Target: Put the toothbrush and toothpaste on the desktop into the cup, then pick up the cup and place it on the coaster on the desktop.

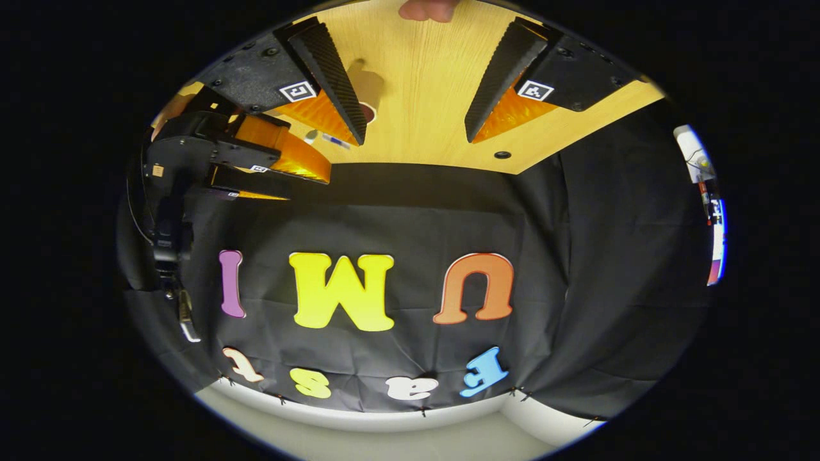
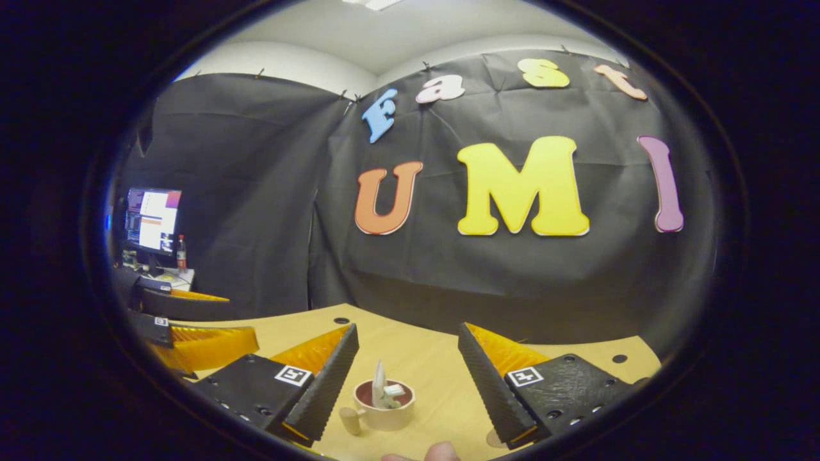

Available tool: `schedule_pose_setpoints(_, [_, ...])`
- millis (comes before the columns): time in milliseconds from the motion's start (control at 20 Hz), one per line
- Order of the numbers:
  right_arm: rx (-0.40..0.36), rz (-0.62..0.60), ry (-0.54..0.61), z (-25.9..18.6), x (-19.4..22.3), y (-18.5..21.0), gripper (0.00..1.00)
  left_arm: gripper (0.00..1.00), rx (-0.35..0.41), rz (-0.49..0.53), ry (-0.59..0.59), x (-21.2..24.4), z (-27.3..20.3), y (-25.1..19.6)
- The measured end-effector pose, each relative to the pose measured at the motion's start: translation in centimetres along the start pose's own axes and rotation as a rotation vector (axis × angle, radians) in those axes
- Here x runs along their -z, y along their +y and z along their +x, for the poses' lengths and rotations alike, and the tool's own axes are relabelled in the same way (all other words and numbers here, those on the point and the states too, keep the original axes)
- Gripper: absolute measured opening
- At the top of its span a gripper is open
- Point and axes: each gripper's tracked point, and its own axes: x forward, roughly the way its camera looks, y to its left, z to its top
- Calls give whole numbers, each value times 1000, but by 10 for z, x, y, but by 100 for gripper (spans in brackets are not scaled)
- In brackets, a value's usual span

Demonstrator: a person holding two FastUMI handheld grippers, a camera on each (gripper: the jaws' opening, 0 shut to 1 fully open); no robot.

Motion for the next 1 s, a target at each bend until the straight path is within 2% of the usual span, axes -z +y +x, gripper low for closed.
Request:
schedule_pose_setpoints(200, [40, 13, -67, -61, -25, -32, 96, 98, 21, 43, 43, -28, 6, -27])
schedule_pose_setpoints(300, [67, 42, -98, -92, -31, -50, 94, 97, 19, 131, 75, -42, 9, -34])
schedule_pose_setpoints(400, [84, 79, -125, -122, -37, -68, 96, 98, 26, 197, 57, -67, 13, -42])
schedule_pose_setpoints(550, [67, 96, -135, -163, -43, -83, 94, 97, 64, 348, 83, -84, 24, -59])
schedule_pose_setpoints(600, [57, 94, -130, -177, -42, -84, 95, 97, 96, 347, 136, -78, 27, -66])
schedule_pose_setpoints(650, [54, 88, -116, -192, -38, -88, 94, 97, 125, 285, 177, -73, 31, -73])
schedule_pose_setpoints(700, [46, 75, -105, -205, -34, -89, 94, 97, 129, 232, 219, -68, 32, -77])
schedule_pose_setpoints(800, [53, 36, -99, -229, -31, -96, 94, 97, 139, 236, 346, -45, 35, -80])
schedule_pose_setpoints(850, [66, 23, -97, -238, -31, -102, 94, 98, 145, 197, 410, -33, 37, -81])
schedule_pose_setpoints(900, [75, 17, -94, -245, -27, -105, 94, 98, 141, 151, 475, -19, 39, -79])
schedule_pose_setpoints(950, [77, 17, -87, -251, -24, -107, 94, 96, 127, 139, 542, -5, 38, -78])
schedule_pose_setpoints(1000, [81, 13, -76, -255, -22, -110, 94, 98, 114, 146, 603, 0, 36, -74])
